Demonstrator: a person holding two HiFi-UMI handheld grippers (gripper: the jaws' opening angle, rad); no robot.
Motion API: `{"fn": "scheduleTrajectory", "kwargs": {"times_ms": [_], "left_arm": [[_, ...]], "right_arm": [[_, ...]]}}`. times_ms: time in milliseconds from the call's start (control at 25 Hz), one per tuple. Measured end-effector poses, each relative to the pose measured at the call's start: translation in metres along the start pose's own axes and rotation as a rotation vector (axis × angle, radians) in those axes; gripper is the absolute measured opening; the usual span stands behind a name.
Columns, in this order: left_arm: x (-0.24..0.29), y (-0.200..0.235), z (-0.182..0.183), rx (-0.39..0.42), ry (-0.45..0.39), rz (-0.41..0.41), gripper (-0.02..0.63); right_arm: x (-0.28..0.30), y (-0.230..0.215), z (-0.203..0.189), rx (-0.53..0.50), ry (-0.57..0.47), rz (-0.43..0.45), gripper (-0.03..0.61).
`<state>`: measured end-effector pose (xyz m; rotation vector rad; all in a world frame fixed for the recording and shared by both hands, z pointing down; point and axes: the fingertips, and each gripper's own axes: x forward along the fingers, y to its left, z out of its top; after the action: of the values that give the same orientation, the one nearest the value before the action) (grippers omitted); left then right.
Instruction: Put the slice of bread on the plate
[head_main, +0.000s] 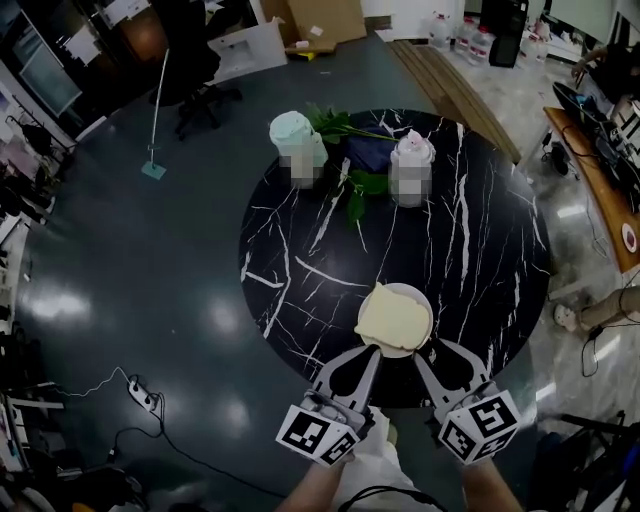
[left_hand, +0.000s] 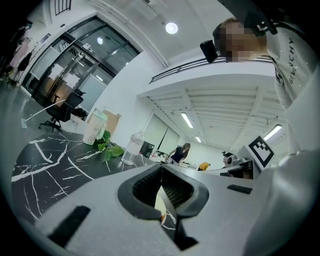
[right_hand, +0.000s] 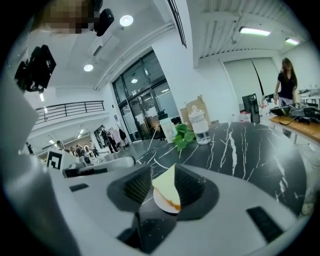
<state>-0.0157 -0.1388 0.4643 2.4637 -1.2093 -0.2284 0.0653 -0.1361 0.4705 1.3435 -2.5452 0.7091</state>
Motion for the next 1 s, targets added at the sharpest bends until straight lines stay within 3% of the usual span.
{"fn": "scheduleTrajectory", "kwargs": {"times_ms": [160, 240, 480, 760, 1000], "left_arm": [[-0.002, -0.017, 0.011, 0.013, -0.002, -0.019, 0.006], [-0.003, -0.024, 0.014, 0.013, -0.002, -0.022, 0.006], [-0.007, -0.040, 0.019, -0.007, 0.005, -0.007, 0.006], [-0.003, -0.070, 0.020, 0.013, 0.045, -0.080, 0.006], [-0.007, -0.070, 0.026, 0.023, 0.040, -0.081, 0.006]], "right_arm": [[-0.016, 0.008, 0.012, -0.015, -0.024, 0.008, 0.053], [-0.022, 0.013, 0.018, -0.020, -0.040, 0.024, 0.033], [-0.040, 0.034, 0.027, -0.067, -0.054, 0.048, 0.015], [-0.058, 0.047, 0.030, -0.110, -0.046, 0.055, 0.009], [-0.065, 0.046, 0.037, -0.108, -0.061, 0.046, 0.009]]}}
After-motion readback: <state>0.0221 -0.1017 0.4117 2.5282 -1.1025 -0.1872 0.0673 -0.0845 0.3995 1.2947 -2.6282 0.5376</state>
